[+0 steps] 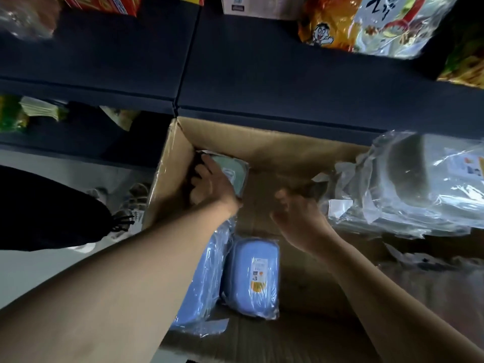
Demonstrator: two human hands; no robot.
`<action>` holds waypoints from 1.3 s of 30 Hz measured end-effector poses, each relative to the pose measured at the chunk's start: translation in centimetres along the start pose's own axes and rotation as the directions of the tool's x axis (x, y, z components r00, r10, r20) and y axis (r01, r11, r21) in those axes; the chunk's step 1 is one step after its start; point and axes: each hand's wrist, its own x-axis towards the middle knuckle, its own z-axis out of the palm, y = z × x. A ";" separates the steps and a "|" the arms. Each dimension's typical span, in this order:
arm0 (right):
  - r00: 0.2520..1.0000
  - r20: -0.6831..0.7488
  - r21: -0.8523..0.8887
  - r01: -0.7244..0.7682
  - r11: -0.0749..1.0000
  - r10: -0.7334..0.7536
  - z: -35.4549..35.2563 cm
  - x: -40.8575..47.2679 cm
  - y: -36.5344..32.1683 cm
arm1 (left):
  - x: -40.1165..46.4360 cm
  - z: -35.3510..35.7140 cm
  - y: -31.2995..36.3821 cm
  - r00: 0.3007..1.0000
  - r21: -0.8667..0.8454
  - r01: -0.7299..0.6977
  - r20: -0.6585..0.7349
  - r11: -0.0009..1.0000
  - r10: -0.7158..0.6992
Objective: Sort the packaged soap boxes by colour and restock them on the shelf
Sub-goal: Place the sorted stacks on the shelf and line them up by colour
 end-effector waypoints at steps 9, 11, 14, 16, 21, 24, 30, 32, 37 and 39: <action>1.000 -0.018 0.019 0.001 1.000 -0.001 -0.7 -0.2 0.3 | -2.4 -5.2 -1.7 0.992 -0.145 -0.088 0.077 0.985 0.100; 1.000 -0.007 0.024 -0.019 1.000 0.019 -0.8 -0.3 -0.2 | -3.7 -6.9 -2.2 0.986 -0.136 -0.164 0.018 0.977 0.168; 1.000 0.021 -0.004 0.000 1.000 0.000 -0.8 -0.5 -1.5 | -5.4 -9.6 -3.4 0.970 -0.235 -0.243 -0.042 0.941 0.240; 0.999 0.030 -0.030 0.031 0.999 -0.030 -1.0 -0.6 -2.5 | -6.4 -11.6 -4.4 0.962 -0.281 -0.274 -0.099 0.920 0.256; 0.977 0.092 -0.268 0.208 0.941 -0.190 -0.7 0.5 -4.9 | -7.4 -14.1 -7.6 0.904 -0.166 -0.322 -0.348 0.932 0.250; 0.942 0.123 -0.449 0.333 0.829 -0.311 0.4 2.0 -6.0 | -6.5 -13.5 -8.7 0.892 -0.181 -0.310 -0.395 0.933 0.220; 0.827 0.275 -0.621 0.542 0.567 -0.489 2.9 6.4 -7.2 | -4.2 -11.4 -10.1 0.878 -0.224 -0.318 -0.436 0.921 0.198; 0.763 0.341 -0.650 0.613 0.449 -0.549 4.0 7.9 -7.2 | -3.7 -10.9 -10.5 0.871 -0.247 -0.332 -0.452 0.910 0.194; 0.758 0.317 -0.661 0.608 0.441 -0.570 6.0 9.5 -5.8 | -3.0 -10.7 -10.8 0.868 -0.255 -0.345 -0.453 0.903 0.203; 0.804 0.262 -0.725 0.528 0.441 -0.533 5.8 8.9 -5.2 | -3.1 -10.6 -10.8 0.866 -0.244 -0.343 -0.456 0.907 0.205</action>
